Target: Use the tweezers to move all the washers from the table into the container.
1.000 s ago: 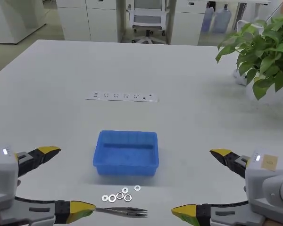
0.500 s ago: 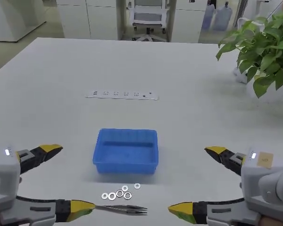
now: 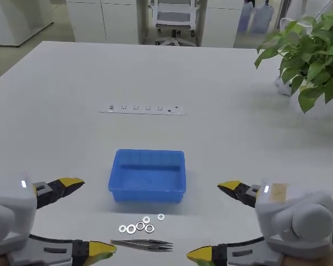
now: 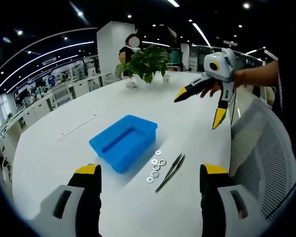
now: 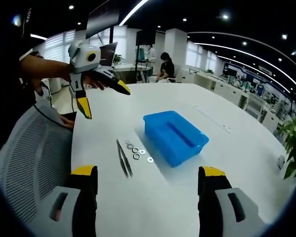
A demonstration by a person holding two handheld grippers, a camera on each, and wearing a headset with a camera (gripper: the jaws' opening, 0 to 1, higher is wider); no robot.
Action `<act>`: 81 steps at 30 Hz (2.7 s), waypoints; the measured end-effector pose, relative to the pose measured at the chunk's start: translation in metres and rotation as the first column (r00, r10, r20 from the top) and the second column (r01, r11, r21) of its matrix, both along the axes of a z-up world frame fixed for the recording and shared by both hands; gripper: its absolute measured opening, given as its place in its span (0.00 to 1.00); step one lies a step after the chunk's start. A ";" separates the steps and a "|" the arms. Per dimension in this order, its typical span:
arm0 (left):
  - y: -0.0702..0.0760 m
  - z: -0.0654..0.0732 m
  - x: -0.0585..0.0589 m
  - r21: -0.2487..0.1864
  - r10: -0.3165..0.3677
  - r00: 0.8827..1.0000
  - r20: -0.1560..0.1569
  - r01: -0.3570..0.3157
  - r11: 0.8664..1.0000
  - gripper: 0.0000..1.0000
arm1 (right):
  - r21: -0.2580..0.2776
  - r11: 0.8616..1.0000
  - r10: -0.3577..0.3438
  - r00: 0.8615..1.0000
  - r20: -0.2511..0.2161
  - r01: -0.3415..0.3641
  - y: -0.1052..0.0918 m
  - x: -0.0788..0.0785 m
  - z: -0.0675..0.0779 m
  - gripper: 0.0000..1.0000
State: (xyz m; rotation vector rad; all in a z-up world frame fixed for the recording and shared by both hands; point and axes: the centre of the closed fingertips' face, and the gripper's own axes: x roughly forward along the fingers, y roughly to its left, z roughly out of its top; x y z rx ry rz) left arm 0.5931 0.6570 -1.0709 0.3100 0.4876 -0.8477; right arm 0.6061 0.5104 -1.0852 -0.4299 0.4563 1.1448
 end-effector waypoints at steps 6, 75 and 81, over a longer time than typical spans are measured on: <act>-0.005 -0.011 -0.004 0.015 -0.038 0.999 -0.027 0.039 0.999 0.82 | -0.030 0.996 0.085 0.996 -0.031 -0.085 0.013 -0.009 -0.012 0.77; -0.021 -0.111 -0.004 0.315 -0.413 0.860 -0.299 0.497 0.808 0.09 | -0.188 0.903 0.352 0.916 -0.193 -0.387 0.077 -0.019 -0.096 0.14; -0.022 -0.110 -0.003 0.316 -0.433 0.855 -0.286 0.511 0.800 0.07 | -0.201 0.896 0.364 0.914 -0.176 -0.396 0.076 -0.019 -0.096 0.13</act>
